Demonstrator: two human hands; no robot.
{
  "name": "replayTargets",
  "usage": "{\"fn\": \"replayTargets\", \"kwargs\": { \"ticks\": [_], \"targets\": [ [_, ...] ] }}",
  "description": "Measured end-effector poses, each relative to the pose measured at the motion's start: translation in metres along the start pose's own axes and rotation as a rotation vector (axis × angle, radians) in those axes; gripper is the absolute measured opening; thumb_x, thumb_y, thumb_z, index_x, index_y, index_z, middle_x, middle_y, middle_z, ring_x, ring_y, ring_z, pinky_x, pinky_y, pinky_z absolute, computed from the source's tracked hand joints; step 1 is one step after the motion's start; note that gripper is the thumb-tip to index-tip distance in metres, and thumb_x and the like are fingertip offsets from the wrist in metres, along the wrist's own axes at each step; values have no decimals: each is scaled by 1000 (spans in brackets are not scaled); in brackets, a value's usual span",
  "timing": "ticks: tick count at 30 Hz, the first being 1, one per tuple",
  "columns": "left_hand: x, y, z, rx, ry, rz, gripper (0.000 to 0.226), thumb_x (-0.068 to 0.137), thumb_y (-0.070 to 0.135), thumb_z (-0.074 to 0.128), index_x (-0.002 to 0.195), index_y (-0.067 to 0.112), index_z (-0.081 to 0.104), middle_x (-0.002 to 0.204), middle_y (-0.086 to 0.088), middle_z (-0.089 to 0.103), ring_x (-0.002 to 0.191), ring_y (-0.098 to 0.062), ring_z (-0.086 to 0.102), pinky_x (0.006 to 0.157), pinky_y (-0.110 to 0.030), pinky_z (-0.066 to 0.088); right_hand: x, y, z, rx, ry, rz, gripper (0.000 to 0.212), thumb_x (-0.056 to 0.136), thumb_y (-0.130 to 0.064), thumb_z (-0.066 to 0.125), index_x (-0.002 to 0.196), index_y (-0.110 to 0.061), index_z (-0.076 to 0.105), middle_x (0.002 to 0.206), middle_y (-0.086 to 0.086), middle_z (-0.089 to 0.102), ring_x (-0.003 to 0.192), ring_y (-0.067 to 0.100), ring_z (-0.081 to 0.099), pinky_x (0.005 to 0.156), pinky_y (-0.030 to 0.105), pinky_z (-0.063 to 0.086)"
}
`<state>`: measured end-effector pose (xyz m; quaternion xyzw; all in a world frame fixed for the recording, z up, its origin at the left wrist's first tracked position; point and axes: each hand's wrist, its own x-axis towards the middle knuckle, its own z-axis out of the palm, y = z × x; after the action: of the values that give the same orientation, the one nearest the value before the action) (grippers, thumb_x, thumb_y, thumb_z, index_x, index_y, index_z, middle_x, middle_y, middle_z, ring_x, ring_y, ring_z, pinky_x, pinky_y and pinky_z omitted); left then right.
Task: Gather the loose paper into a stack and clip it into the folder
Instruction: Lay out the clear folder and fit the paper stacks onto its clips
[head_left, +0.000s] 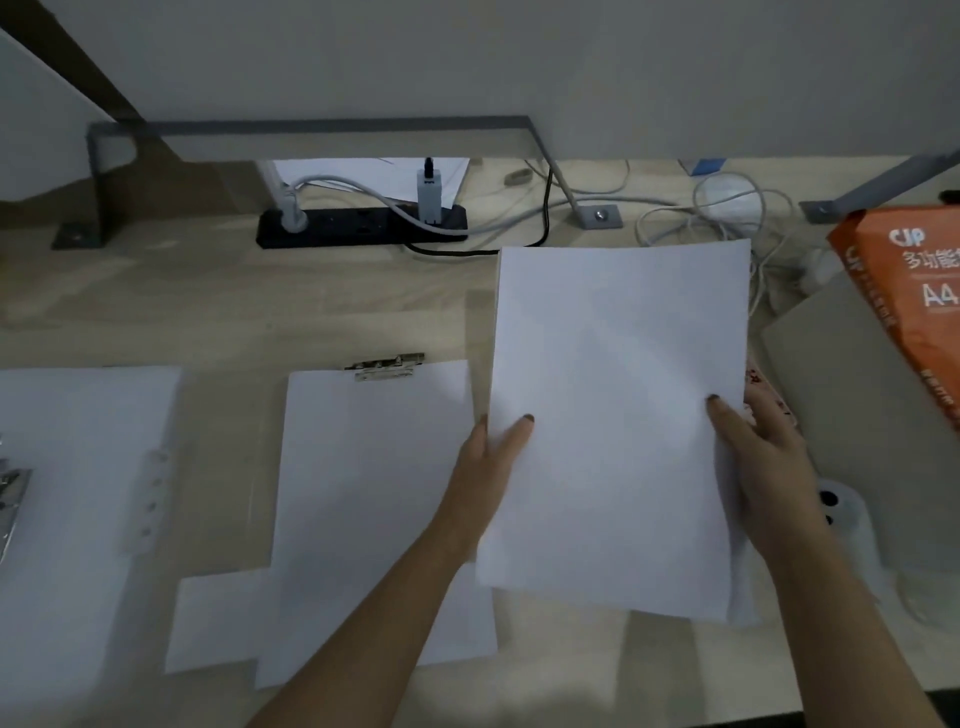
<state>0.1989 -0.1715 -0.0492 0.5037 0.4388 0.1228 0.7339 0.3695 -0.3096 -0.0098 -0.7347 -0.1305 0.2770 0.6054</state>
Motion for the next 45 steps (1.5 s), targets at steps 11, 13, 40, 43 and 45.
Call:
{"fn": "replayTargets", "kwargs": {
  "ticks": [11,13,40,43,45],
  "targets": [
    [-53,16,-168,-58,253,106,18,96,20,46,95,25,63,87,17,65,68,13,62,58,-1,44,-51,-2,158,63,-395,201,57,70,-45,71,121,-21,60,115,1,70,100,24,69,84,44,53],
    [-63,12,-200,-44,320,89,20,96,21,45,83,26,60,82,13,60,70,3,58,59,-3,43,-63,7,193,62,-422,230,39,84,-30,62,121,-18,60,113,2,71,99,26,69,86,46,53],
    [-115,-50,-453,-110,549,-144,19,93,10,51,105,14,64,92,-1,63,85,-13,59,65,-22,58,-141,81,382,-56,-452,407,29,91,-24,56,120,-23,54,116,-5,65,105,17,62,92,39,49],
    [-118,-52,-456,-23,494,-181,16,90,17,56,101,18,67,102,-2,66,100,-16,62,84,-30,54,-142,80,383,-39,-440,409,34,89,-25,57,123,-23,54,126,0,62,114,21,59,102,45,43],
    [-121,-53,-456,12,466,-199,19,89,19,57,105,19,67,108,-1,67,107,-15,60,91,-30,47,-144,78,386,-39,-449,411,31,83,-31,62,113,-29,59,126,-1,63,115,21,59,103,45,43]
  ]
}}
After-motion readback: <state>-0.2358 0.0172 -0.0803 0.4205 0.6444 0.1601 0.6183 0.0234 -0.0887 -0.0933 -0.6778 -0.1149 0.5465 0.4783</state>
